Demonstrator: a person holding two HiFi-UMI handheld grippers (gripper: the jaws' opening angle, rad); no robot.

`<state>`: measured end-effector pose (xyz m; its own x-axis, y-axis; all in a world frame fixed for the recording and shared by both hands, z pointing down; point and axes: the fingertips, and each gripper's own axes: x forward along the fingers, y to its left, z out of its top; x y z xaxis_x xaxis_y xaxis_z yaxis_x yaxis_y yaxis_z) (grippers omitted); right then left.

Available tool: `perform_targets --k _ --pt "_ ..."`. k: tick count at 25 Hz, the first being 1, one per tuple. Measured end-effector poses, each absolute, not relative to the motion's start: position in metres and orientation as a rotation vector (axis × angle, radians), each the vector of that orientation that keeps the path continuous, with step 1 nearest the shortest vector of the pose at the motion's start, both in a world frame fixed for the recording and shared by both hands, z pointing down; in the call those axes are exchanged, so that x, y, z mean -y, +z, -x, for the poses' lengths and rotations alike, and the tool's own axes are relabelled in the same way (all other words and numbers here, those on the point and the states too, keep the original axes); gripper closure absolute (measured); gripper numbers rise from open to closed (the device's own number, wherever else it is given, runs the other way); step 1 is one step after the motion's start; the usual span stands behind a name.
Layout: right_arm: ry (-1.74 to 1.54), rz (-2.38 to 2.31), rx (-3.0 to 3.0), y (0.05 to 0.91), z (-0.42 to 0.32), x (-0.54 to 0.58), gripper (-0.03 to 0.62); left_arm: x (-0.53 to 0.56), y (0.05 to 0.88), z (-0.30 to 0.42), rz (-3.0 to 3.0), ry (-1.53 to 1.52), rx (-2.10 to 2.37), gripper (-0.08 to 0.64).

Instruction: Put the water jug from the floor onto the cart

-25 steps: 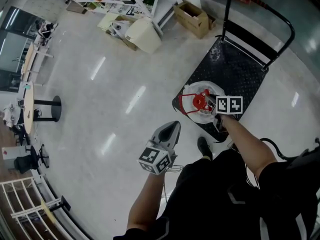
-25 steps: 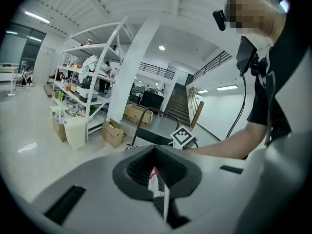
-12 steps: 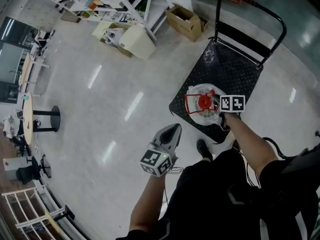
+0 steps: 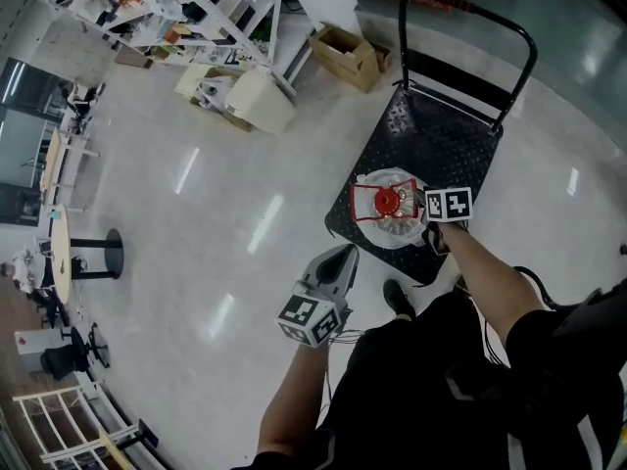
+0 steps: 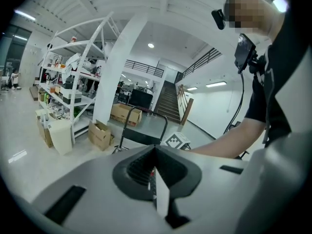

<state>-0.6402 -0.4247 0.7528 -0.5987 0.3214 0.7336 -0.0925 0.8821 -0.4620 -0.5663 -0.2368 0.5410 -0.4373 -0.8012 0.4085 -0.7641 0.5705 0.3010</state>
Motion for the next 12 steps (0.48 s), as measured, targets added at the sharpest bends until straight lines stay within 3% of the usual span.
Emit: perform_targets --k 6,12 --pt "0.462 0.187 2.261 0.701 0.622 0.454 0.48 0.262 0.518 0.561 -1.301 -0.153 2.321 0.56" --pt "0.467 0.22 2.492 0.581 0.594 0.504 0.48 0.306 0.49 0.545 -1.458 -0.145 2.322 0.559"
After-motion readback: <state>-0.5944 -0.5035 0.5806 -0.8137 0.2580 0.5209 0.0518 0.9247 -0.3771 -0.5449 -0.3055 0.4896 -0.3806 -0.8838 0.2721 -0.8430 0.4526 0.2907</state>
